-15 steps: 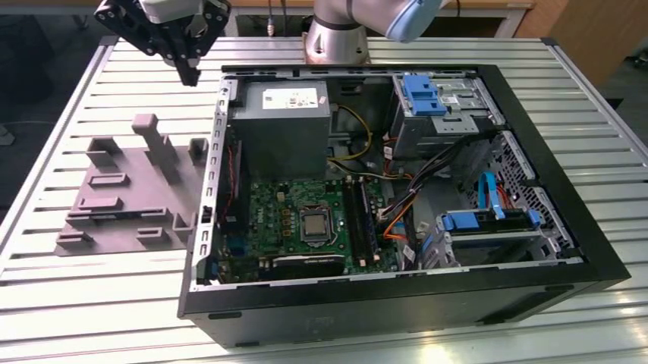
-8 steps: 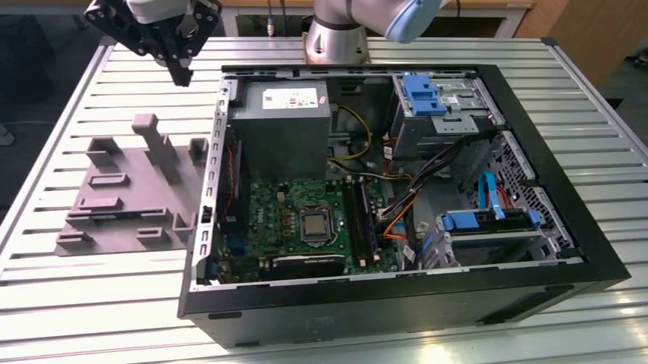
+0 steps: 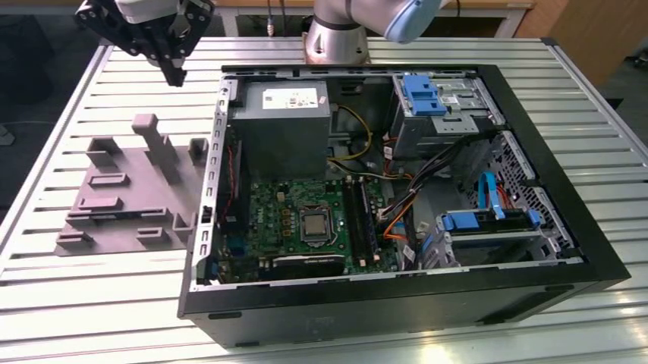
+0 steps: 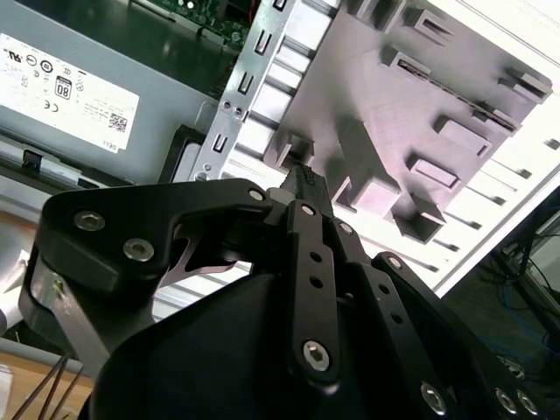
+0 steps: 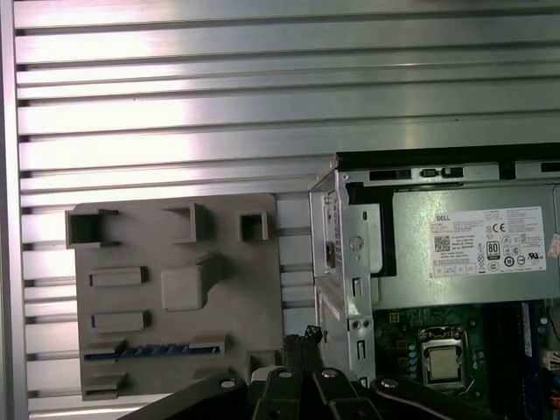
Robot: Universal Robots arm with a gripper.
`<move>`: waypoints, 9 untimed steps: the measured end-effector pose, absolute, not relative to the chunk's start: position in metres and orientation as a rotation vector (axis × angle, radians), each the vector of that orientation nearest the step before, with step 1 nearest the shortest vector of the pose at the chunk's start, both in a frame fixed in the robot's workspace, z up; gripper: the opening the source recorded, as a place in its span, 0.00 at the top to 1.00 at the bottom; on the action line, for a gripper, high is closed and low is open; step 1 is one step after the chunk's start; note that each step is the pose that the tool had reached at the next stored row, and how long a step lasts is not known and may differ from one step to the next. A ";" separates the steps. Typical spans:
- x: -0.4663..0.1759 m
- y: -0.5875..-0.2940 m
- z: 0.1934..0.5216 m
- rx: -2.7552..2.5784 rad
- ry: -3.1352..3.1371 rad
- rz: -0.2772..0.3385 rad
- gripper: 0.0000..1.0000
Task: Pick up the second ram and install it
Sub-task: 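Reach for the second ram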
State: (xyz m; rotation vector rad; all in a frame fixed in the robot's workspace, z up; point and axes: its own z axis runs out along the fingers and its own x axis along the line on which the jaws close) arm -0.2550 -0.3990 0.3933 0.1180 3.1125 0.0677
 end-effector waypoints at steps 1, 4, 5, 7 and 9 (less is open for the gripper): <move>-0.256 -0.399 0.393 0.118 3.112 0.068 0.89; -0.259 -0.399 0.393 0.118 3.112 0.068 0.89; -0.260 -0.399 0.393 0.118 3.113 0.068 0.89; -0.262 -0.399 0.393 0.118 3.112 0.068 0.89; -0.264 -0.399 0.393 0.118 3.113 0.068 0.89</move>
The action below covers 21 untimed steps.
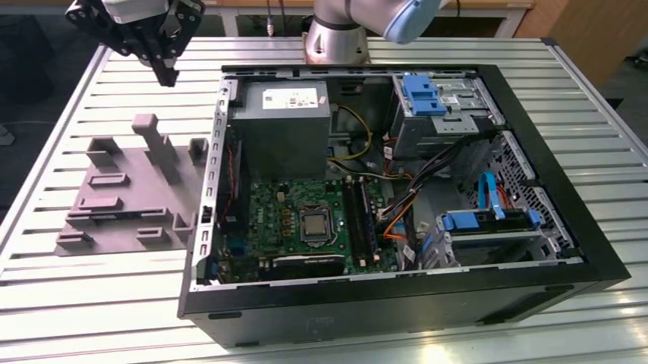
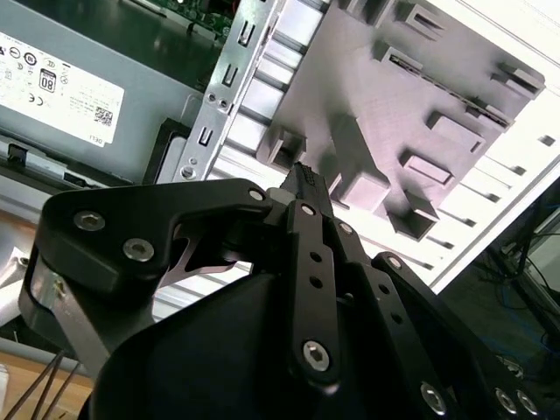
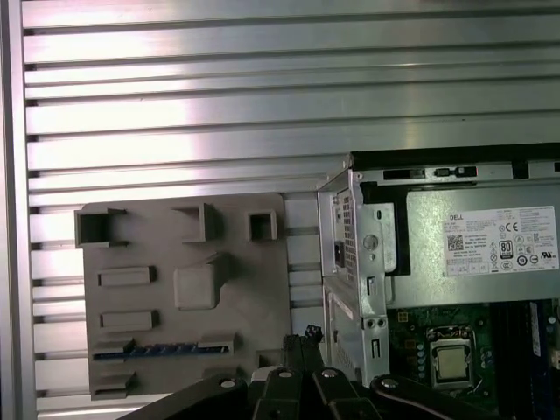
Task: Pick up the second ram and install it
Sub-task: 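Reach for the second ram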
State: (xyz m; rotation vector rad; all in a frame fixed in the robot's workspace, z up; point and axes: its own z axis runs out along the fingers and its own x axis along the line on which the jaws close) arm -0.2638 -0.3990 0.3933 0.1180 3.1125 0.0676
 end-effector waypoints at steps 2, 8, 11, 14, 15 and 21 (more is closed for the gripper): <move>-0.266 -0.399 0.393 0.118 3.113 0.068 0.89; -0.272 -0.399 0.393 0.118 3.112 0.068 0.89; -0.276 -0.399 0.393 0.118 3.112 0.068 0.89; -0.279 -0.399 0.393 0.118 3.112 0.068 0.89; -0.280 -0.399 0.393 0.118 3.112 0.068 0.89; -0.286 -0.399 0.393 0.118 3.113 0.068 0.89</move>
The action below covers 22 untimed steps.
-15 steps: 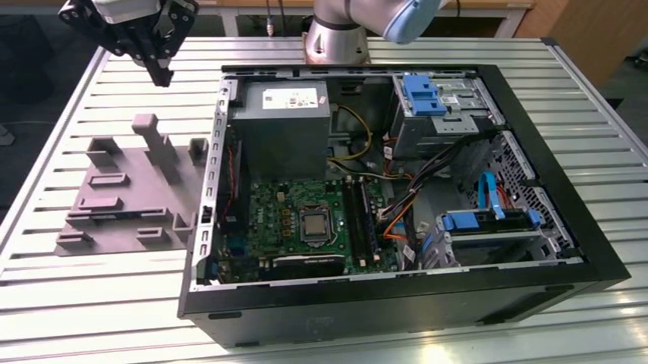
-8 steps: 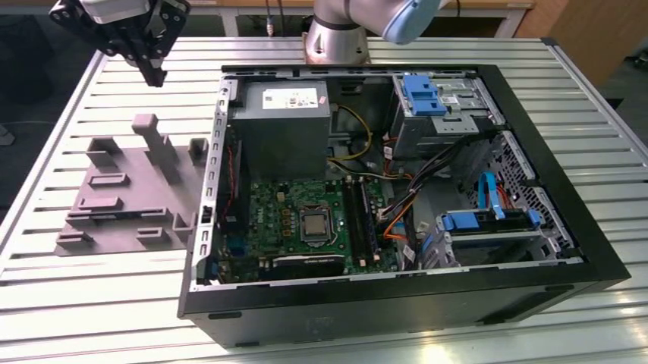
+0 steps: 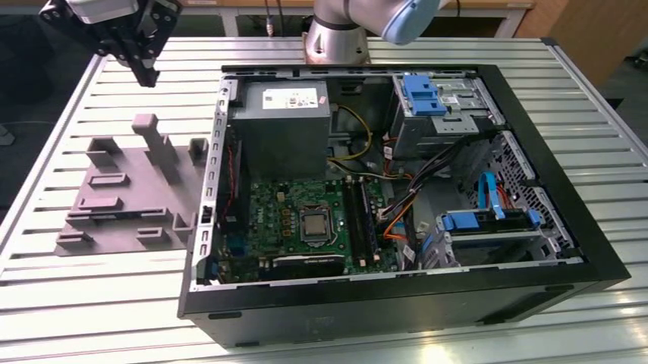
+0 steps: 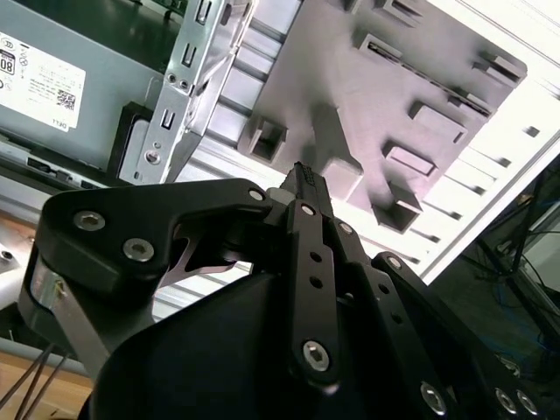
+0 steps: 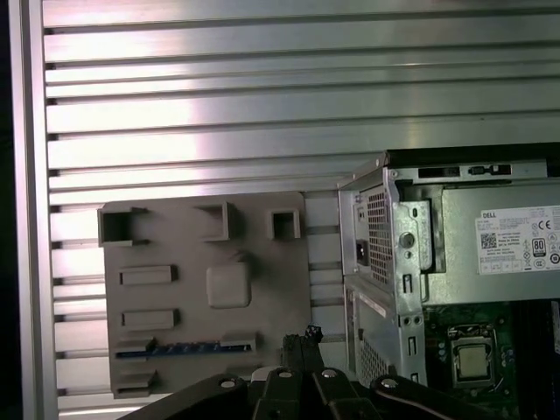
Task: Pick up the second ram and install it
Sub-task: 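Reach for the second ram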
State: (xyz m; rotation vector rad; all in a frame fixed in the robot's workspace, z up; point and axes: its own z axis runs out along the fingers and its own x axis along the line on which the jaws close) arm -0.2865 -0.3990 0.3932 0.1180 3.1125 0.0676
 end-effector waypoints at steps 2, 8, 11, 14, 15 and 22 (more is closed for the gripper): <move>-0.288 -0.399 0.393 0.118 3.112 0.068 0.89; -0.294 -0.399 0.393 0.118 3.112 0.068 0.89; -0.297 -0.399 0.393 0.118 3.112 0.068 0.89; -0.300 -0.399 0.393 0.118 3.112 0.068 0.89; -0.302 -0.399 0.393 0.118 3.113 0.068 0.89; -0.309 -0.400 0.391 0.118 3.113 0.068 0.89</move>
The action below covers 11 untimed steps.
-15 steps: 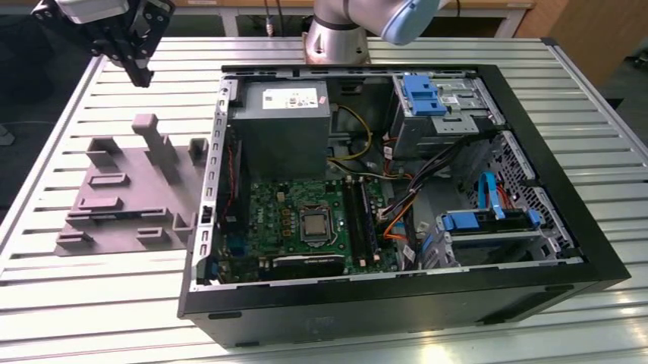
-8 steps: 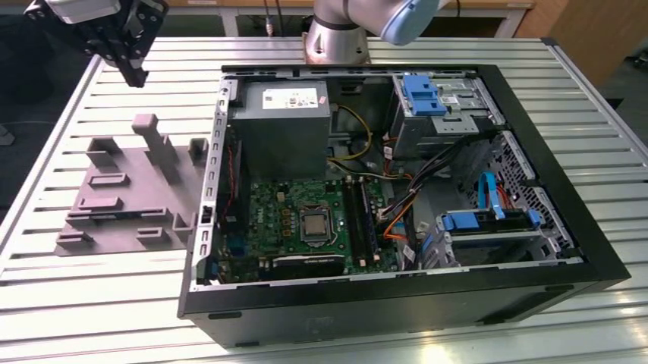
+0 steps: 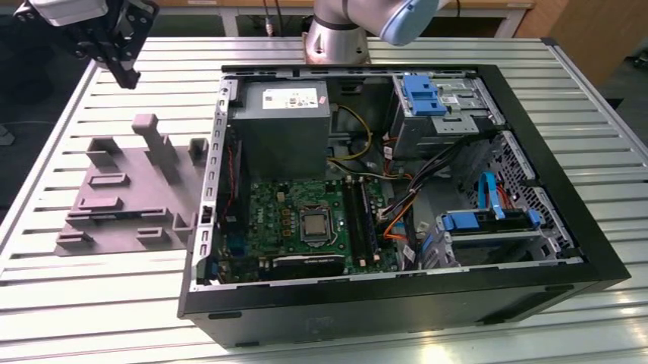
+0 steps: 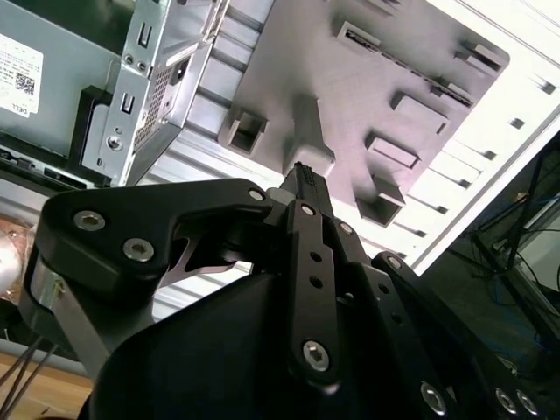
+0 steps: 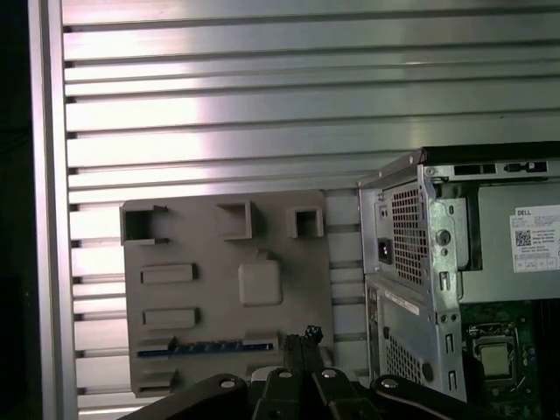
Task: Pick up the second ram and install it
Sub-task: 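Reach for the second ram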
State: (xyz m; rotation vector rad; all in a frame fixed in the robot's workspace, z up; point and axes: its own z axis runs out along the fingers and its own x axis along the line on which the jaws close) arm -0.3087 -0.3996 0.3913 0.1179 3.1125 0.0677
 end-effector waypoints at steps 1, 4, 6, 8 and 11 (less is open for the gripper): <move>-0.309 -0.400 0.391 0.118 3.113 0.068 0.89; -0.311 -0.401 0.389 0.118 3.112 0.068 0.89; -0.312 -0.402 0.388 0.118 3.113 0.068 0.89; -0.314 -0.402 0.387 0.118 3.113 0.068 0.89; -0.316 -0.403 0.386 0.118 3.113 0.068 0.89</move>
